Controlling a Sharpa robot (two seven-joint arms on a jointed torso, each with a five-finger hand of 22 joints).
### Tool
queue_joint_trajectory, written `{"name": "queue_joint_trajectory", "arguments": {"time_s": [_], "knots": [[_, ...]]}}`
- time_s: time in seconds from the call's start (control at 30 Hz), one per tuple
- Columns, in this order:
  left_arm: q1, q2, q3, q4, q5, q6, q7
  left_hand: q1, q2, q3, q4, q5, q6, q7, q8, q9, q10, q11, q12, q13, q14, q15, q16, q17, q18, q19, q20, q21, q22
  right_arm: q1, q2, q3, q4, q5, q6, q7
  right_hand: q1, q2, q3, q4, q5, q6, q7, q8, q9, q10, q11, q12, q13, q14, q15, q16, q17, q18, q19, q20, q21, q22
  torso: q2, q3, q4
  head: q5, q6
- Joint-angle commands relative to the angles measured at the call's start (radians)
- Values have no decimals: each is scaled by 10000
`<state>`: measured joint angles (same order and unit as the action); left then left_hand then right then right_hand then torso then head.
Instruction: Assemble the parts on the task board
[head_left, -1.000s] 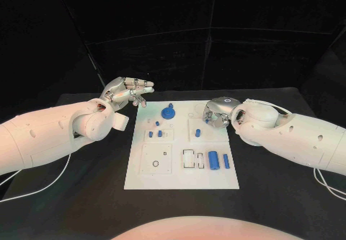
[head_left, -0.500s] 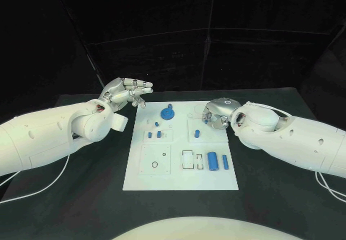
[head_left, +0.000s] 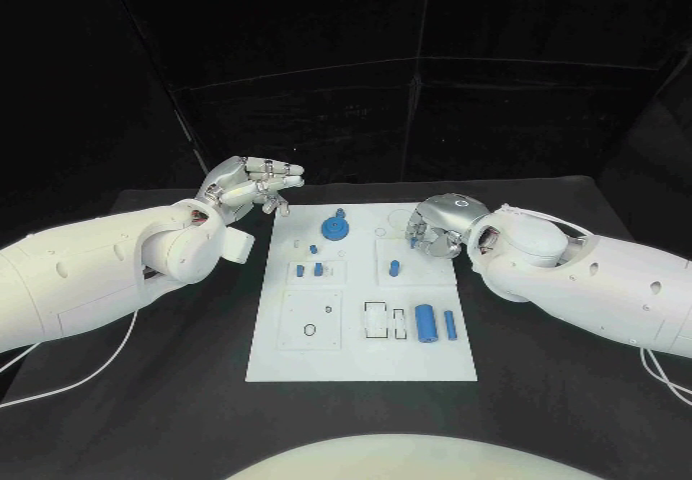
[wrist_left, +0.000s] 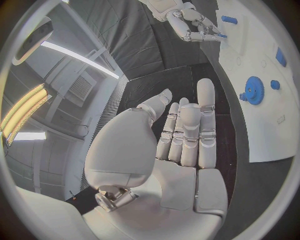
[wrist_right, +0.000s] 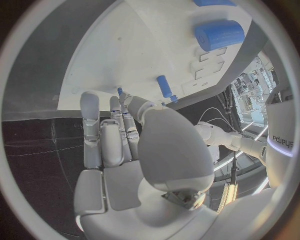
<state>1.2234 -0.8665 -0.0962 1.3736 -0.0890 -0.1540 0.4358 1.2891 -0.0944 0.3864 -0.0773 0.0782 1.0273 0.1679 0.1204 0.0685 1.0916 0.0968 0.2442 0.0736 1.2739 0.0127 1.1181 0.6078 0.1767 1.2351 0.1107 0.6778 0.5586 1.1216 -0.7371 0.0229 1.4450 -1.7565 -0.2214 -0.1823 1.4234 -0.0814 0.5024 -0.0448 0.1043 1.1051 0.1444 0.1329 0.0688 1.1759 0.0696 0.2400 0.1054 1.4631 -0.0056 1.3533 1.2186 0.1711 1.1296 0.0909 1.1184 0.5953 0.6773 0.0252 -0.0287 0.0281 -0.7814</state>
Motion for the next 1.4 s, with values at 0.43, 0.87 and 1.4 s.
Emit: {"name": "queue_joint_trajectory", "arguments": {"time_s": [0.43, 0.87, 1.4], "knots": [[14, -24, 5, -59, 53, 89, 77, 27, 97, 4, -35, -20, -1, 59, 36, -12, -17, 40, 38, 5, -50, 4, -41, -21, 55, -95, -2, -58, -20, 33, -706, 62, 1683, 603, -784, -65, -116, -32, 32, 14, -56, 45, 16, -29, 5, 22, 8, -45, -21, 466, -73, 75, 54, -41, 73, -1, 57, 29, -13, -14, -9, 89, -1], [18, 32, 6, -26, 53, 89, 48, 27, 97, 4, -35, -20, -1, 59, 36, -12, -17, 40, 38, 5, -50, 4, -41, -21, 55, -95, -2, -58, -20, 39, -194, 120, 2831, 987, -856, 104, -144, -39, 34, 18, -61, 34, 22, -43, 2, 10, 12, -60, -30, 468, -70, 80, 58, -41, 73, 1, 57, 25, 7, -18, -3, 524, -65], [36, 256, 7, -47, 53, 69, -3, 21, 105, 0, -32, -20, -10, 72, 39, -11, -30, 51, 50, 6, -65, 12, -48, -43, 53, -99, 5, -72, -28, -574, 1441, -159, 1670, 1163, -569, 588, -168, 0, 81, 10, -10, 0, 34, -83, -6, -22, 24, -97, -53, 464, -63, 74, 35, -32, 47, 5, 34, -27, 2, 7, 1, 1147, -302]]}}
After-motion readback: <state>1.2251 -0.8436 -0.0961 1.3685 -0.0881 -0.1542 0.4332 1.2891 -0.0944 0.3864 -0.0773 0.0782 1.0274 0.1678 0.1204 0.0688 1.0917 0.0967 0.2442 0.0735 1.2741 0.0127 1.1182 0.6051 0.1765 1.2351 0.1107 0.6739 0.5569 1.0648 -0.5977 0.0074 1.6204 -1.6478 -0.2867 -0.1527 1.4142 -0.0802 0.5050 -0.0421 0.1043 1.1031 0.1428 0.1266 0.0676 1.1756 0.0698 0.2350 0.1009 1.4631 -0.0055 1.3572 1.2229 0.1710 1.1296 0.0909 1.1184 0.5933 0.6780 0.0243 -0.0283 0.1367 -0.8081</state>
